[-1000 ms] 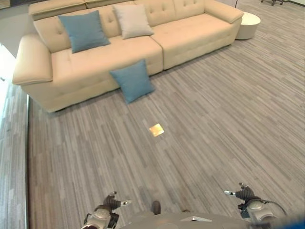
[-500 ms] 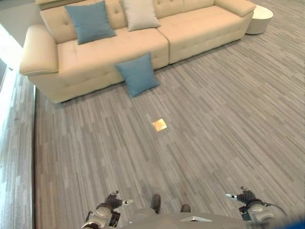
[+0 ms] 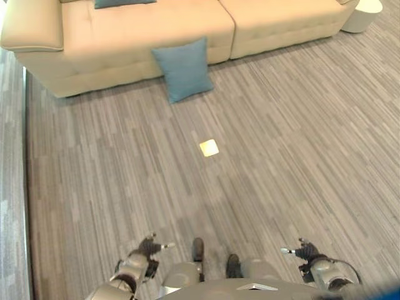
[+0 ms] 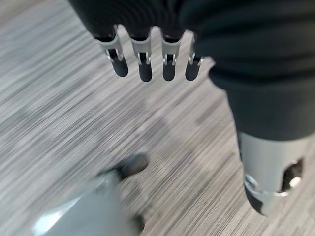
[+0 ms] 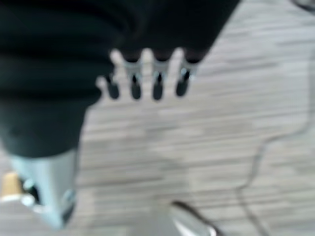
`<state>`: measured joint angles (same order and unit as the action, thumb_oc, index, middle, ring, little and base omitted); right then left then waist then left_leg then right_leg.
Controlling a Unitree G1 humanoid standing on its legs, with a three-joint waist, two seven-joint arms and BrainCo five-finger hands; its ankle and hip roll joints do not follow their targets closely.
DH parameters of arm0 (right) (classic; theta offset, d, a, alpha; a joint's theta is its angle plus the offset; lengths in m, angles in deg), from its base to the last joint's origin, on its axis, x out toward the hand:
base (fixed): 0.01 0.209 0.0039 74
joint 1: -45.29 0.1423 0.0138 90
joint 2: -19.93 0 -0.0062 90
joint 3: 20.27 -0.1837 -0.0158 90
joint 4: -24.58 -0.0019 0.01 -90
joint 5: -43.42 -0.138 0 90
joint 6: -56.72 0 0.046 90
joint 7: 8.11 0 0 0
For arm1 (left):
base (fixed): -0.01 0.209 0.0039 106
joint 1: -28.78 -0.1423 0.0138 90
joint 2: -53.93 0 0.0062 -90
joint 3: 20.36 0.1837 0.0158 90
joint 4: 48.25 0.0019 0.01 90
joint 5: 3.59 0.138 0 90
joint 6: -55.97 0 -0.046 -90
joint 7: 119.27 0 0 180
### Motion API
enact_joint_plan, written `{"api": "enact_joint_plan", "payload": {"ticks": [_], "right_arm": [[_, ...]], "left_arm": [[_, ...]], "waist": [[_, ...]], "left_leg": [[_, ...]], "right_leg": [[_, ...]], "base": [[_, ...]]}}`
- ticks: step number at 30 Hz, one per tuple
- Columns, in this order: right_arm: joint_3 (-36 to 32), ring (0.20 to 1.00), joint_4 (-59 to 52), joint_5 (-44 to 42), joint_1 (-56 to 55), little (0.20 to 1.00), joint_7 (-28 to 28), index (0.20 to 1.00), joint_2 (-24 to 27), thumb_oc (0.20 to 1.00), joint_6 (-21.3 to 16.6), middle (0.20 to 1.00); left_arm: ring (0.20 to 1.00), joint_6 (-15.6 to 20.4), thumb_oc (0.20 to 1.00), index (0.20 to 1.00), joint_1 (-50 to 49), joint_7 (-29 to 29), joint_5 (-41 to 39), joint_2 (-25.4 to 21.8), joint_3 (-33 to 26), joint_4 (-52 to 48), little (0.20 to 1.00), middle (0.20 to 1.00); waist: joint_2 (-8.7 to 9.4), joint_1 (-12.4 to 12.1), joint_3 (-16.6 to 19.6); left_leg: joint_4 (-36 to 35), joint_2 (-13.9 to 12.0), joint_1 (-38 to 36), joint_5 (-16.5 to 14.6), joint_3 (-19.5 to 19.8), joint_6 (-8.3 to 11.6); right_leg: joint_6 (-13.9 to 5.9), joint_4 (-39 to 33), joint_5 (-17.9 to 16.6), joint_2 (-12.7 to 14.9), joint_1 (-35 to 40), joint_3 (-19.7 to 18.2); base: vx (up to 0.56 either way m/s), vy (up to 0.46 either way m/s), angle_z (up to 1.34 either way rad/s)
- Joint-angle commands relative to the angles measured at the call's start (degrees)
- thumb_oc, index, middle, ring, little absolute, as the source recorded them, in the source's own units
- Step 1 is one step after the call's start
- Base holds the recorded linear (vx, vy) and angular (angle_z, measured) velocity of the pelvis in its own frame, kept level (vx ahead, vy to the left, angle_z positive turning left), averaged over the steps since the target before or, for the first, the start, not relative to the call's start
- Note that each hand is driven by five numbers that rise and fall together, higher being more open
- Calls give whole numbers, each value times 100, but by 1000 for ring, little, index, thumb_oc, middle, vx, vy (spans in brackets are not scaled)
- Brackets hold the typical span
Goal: Pick up all the scattered cushions and arrange them neatly on the sofa.
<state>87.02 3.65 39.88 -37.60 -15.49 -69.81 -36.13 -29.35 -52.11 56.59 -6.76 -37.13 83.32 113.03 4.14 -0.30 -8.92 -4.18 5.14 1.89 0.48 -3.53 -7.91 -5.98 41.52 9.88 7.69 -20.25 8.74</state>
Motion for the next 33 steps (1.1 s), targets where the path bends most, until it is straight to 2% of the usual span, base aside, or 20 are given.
{"api": "enact_joint_plan", "payload": {"ticks": [1,3,5,7,10,12,13,14,16,17,19,20,22,24,27,28,31,32,33], "right_arm": [[30,1000,34,138,231,1000,-15,1000,156,1000,-86,1000],[53,1000,36,143,253,1000,-14,1000,177,1000,-84,1000],[59,1000,25,206,243,1000,-2,1000,188,1000,-49,1000],[29,1000,57,220,198,1000,7,1000,226,1000,-45,1000],[18,1000,156,223,74,1000,38,1000,218,1000,-52,1000],[-18,1000,207,131,6,1000,41,1000,233,1000,-49,1000],[-25,1000,197,103,14,1000,29,1000,236,1000,-49,1000],[-2,1000,187,63,53,1000,8,1000,257,1000,-51,1000],[-25,1000,175,-48,96,1000,-5,1000,292,1000,-52,1000],[-38,1000,173,-82,89,1000,-22,1000,303,1000,-58,1000],[-40,1000,188,-94,77,1000,-30,1000,330,1000,-60,1000],[-42,1000,197,-89,65,1000,-28,1000,335,1000,-66,1000],[-24,1000,200,-89,61,1000,-39,1000,344,1000,-72,1000],[-36,1000,237,-87,72,1000,-50,1000,340,1000,-64,1000],[-49,1000,245,-24,20,1000,-17,1000,280,1000,-68,1000],[-61,1000,244,50,-37,1000,-2,1000,237,1000,-70,1000],[-57,1000,204,137,-24,1000,53,1000,178,1000,-62,1000],[-57,1000,203,137,-24,1000,53,1000,178,1000,-62,1000],[-51,1000,167,164,9,1000,48,1000,166,1000,-54,1000]], "left_arm": [[1000,48,1000,1000,-109,-35,115,-49,-100,83,1000,1000],[1000,63,1000,1000,-101,-47,128,-36,-99,115,1000,1000],[1000,66,1000,1000,-102,-48,111,-12,-115,147,1000,1000],[1000,88,1000,1000,-75,-33,128,21,-97,174,1000,1000],[1000,91,1000,1000,-137,-30,176,56,-112,247,1000,1000],[1000,79,1000,1000,-134,-4,111,75,-106,259,1000,1000],[1000,73,1000,1000,-105,8,106,71,-66,227,1000,1000],[1000,59,1000,1000,-62,15,95,61,-13,191,1000,1000],[1000,42,1000,1000,-30,-10,70,60,32,173,1000,1000],[1000,41,1000,1000,-30,-7,61,62,39,170,1000,1000],[1000,33,1000,1000,-52,4,90,83,66,167,1000,1000],[1000,38,1000,1000,-71,10,120,86,78,168,1000,1000],[1000,41,1000,1000,-108,31,159,90,94,139,1000,1000],[1000,44,1000,1000,-127,29,155,96,85,152,1000,1000],[1000,29,1000,1000,-244,48,156,98,-21,212,1000,1000],[1000,18,1000,1000,-324,56,177,87,-74,269,1000,1000],[1000,6,1000,1000,-351,84,204,45,-106,275,1000,1000],[1000,6,1000,1000,-351,84,204,44,-106,275,1000,1000],[1000,-19,1000,1000,-326,80,229,12,-114,274,1000,1000]], "waist": [[-105,-103,-190],[-67,-53,-215],[-31,51,-223],[-9,106,-222],[14,104,-79],[86,94,-90],[161,70,-153],[229,18,-226],[323,-47,-283],[350,-81,-287],[377,-146,-259],[348,-159,-234],[206,-242,-173],[151,-352,-164],[147,-375,7],[163,-385,110],[172,-420,173],[174,-424,172],[142,-397,129]], "left_leg": [[479,-182,-78,-595,402,390],[392,-119,-321,-701,500,405],[333,-78,-575,-820,677,446],[397,-64,-711,-957,813,484],[452,-152,-900,-1115,830,585],[1458,-288,-531,-739,704,905],[2074,-365,-176,-534,585,970],[2675,-377,189,-429,568,944],[3250,-366,696,-498,512,853],[3241,-338,883,-574,471,802],[2721,-233,1159,-810,396,712],[2445,-207,1219,-736,388,728],[1587,-154,1431,-193,380,801],[1202,-116,1487,100,419,851],[926,-98,1269,70,443,781],[930,-40,1149,22,400,727],[868,-18,906,-114,300,616],[868,-18,905,-115,296,615],[849,-26,791,-169,268,551]], "right_leg": [[84,-2430,-753,-550,937,-293],[136,-2997,-857,-683,763,-296],[70,-3525,-1053,-711,635,-327],[68,-3660,-1064,-731,702,-495],[253,-3669,-988,-819,897,-556],[403,-3710,-878,-870,1219,-563],[480,-3698,-819,-841,1302,-560],[592,-3686,-756,-855,1388,-569],[672,-3701,-642,-830,1540,-601],[674,-3725,-602,-811,1623,-600],[626,-3846,-487,-769,1850,-599],[611,-3876,-430,-779,1930,-594],[599,-3972,-324,-918,2168,-649],[579,-3998,-238,-978,2374,-787],[489,-3997,-155,-954,2521,-888],[365,-3879,-170,-819,2541,-882],[106,-3238,-340,-650,2341,-831],[105,-3230,-335,-649,2337,-836],[11,-2814,-477,-594,2142,-810]], "base": [[363,48,15],[308,-34,12],[355,-62,33],[311,-74,57],[260,-112,81],[331,-241,57],[126,-200,36],[111,-184,24],[143,-142,11],[207,-71,-18],[249,2,-19],[270,67,1],[300,97,3],[282,116,-13],[261,150,-65],[231,196,-99],[196,172,-49],[85,112,-27],[64,96,-20]]}}
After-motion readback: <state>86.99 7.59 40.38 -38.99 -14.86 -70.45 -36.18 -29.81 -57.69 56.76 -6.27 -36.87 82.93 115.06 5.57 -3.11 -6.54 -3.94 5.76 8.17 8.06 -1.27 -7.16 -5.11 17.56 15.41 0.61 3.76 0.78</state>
